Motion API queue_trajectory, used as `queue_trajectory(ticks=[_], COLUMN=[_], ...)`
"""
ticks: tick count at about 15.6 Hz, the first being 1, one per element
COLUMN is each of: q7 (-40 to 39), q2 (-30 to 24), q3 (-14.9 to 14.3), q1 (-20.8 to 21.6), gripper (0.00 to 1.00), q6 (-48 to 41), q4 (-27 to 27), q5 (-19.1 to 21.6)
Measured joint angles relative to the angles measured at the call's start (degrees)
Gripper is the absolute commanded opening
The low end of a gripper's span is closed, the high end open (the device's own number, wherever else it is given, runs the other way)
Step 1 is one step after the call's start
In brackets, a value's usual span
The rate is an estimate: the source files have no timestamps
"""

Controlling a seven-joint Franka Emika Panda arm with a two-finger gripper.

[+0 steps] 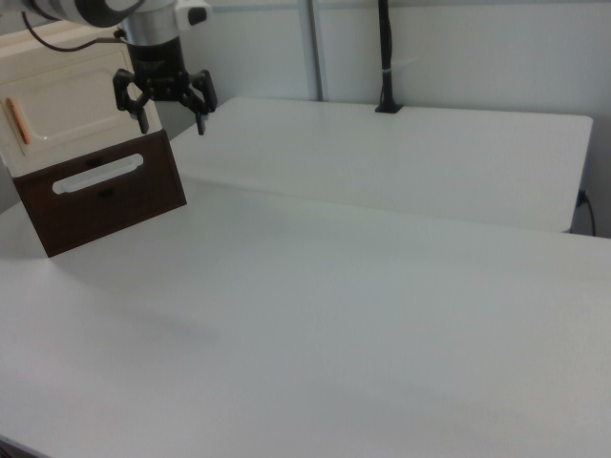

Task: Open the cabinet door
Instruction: 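Move the gripper toward the cabinet door's edge by the orange knob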

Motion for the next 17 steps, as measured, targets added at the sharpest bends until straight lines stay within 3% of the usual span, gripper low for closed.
queue_trajectory(ticks=[11,17], q7=[-1.97,-1.98], q2=[1.98,4.94], q3=[0.26,0.3], q1=[16.99,23.7], gripper=[1.0,1.0], q6=[11.54,18.75], q4=[-0.05,-0.04], q5=[-0.22,-0.33])
